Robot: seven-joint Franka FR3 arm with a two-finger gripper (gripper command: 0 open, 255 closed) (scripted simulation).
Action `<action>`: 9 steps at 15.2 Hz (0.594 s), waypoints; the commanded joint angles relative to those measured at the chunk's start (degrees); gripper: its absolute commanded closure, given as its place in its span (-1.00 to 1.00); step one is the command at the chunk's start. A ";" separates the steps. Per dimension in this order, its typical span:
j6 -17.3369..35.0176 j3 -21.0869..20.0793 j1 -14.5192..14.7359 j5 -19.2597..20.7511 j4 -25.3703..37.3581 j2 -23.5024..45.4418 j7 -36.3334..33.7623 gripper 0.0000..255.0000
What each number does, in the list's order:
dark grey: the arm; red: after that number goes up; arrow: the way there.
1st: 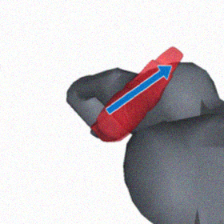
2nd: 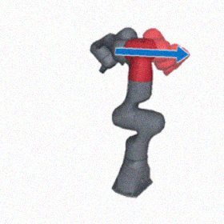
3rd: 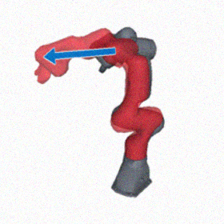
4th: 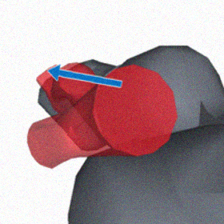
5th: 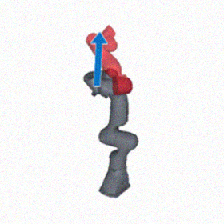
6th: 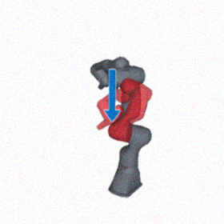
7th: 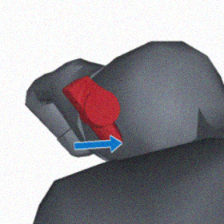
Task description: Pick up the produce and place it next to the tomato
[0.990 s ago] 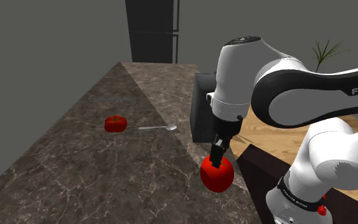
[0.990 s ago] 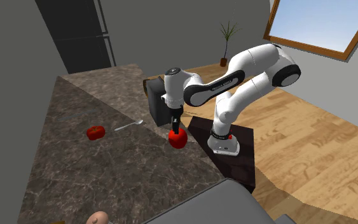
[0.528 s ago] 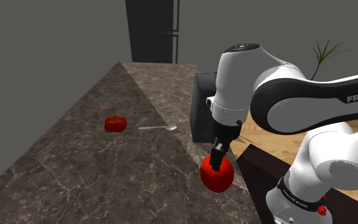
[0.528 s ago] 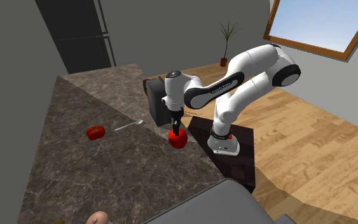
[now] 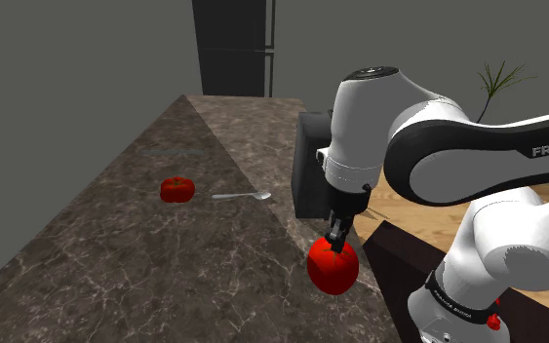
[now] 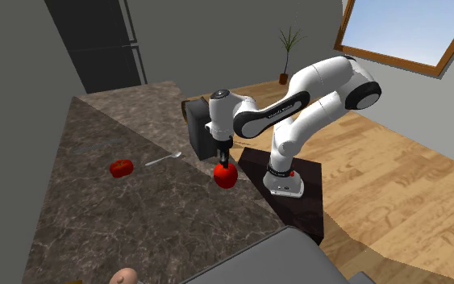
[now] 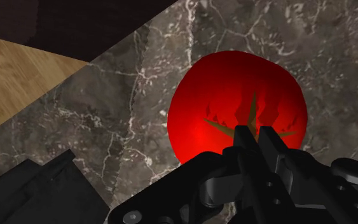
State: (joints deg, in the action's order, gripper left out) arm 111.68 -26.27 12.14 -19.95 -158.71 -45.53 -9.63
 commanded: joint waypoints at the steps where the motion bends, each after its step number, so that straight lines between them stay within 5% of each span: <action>1: 0.00 0.00 0.00 0.00 -0.01 0.00 0.00 1.00; 9: -4.41 1.34 -0.31 1.16 3.01 -1.42 -0.12 1.00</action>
State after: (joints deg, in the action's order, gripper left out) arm 108.17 -25.21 11.86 -19.00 -156.26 -46.61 -9.72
